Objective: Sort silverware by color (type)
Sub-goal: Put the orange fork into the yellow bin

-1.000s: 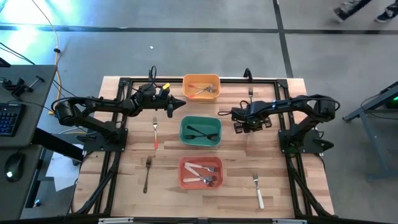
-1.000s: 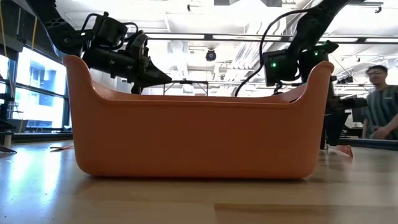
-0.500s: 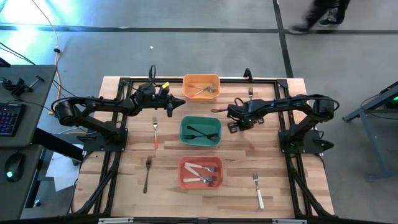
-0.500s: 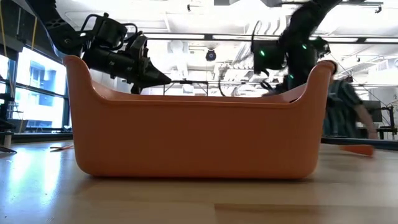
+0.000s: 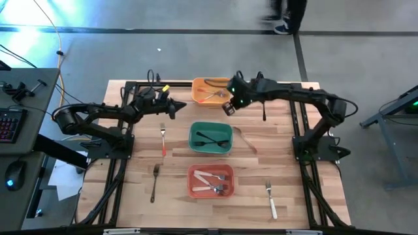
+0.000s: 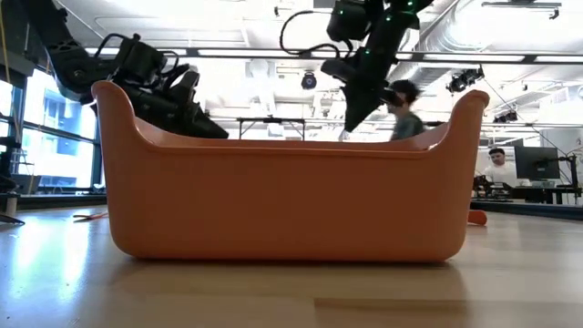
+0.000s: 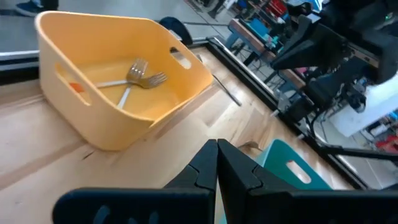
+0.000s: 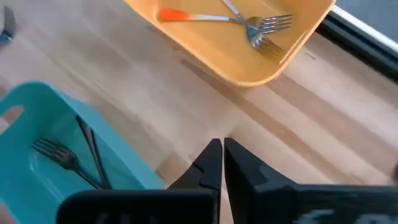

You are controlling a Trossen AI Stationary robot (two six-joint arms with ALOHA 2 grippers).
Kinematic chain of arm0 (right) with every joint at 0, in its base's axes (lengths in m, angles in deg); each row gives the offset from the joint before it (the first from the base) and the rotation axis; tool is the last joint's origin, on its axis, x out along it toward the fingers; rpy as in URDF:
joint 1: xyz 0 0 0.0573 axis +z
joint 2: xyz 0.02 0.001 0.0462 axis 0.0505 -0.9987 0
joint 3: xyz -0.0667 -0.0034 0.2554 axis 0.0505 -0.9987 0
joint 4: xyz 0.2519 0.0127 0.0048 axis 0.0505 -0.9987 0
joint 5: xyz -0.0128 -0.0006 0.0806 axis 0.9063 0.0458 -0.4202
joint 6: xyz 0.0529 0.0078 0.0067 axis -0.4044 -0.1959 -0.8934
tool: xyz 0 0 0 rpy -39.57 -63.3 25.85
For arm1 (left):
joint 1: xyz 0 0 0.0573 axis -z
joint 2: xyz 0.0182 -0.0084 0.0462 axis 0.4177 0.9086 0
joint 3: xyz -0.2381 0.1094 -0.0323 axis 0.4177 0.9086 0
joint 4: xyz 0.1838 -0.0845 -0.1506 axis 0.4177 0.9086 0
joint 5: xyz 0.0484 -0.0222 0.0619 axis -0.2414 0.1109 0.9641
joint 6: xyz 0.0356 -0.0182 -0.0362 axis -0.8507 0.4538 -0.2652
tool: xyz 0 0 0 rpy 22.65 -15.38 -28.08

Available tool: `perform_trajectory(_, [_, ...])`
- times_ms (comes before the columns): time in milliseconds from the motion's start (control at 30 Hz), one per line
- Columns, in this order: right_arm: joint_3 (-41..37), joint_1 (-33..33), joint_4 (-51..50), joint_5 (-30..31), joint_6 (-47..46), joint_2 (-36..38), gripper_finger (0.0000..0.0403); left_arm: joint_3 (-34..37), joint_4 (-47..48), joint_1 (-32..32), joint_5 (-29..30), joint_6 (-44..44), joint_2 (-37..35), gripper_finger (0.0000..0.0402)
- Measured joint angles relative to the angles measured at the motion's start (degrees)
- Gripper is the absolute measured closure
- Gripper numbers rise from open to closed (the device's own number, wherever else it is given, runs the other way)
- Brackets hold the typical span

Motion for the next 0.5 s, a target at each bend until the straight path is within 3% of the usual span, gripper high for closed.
perform_trajectory(233, [0.1, -0.5, -7.9, -6.0, 4.4, -0.5, 0.0376, 1.2, 0.0, -0.1, 0.3, 1.3, 0.0, 0.0401])
perform_trajectory(367, [-6.4, 2.0, -5.6, -11.4, 5.3, -0.5, 0.0332, 1.2, 0.0, -0.2, 0.3, 1.0, 0.0, 0.0401])
perform_trajectory(500, [-14.5, 5.8, -1.1, -12.3, 3.3, -0.6, 0.0287, 1.2, 0.0, -0.7, 0.5, 0.8, 0.0, 0.0401])
